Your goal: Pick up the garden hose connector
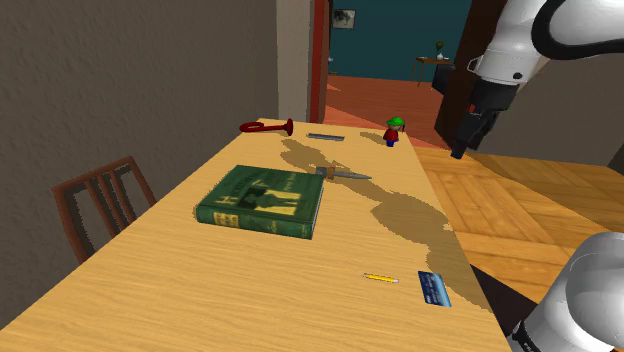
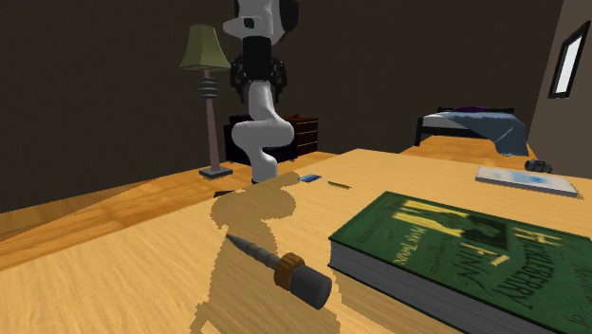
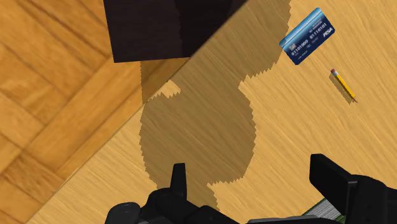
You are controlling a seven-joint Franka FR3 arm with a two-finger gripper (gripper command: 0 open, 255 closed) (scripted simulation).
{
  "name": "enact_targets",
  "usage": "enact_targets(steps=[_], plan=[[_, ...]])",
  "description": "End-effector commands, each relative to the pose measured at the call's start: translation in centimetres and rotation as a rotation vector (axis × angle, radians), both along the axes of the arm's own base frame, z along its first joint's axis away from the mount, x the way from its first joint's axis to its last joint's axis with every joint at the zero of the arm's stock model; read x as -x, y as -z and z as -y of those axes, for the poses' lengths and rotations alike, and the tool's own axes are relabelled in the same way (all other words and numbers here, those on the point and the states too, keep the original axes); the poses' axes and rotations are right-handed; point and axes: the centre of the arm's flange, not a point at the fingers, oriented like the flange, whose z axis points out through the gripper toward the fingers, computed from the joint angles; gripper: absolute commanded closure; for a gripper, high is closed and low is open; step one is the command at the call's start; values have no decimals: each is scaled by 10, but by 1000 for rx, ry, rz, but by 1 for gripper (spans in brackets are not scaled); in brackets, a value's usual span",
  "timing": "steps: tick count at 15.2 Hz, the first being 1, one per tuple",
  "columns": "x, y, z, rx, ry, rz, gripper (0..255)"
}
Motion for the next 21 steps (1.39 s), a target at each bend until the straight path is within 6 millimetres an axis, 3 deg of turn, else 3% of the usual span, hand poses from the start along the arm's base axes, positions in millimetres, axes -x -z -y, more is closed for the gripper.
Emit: enact_targets(steps=[1, 11, 21], plan=[[0, 0, 0, 0, 0, 0, 0], [-117, 58, 38, -18, -200, -21, 0], [-239, 119, 51, -37, -400, -42, 0]])
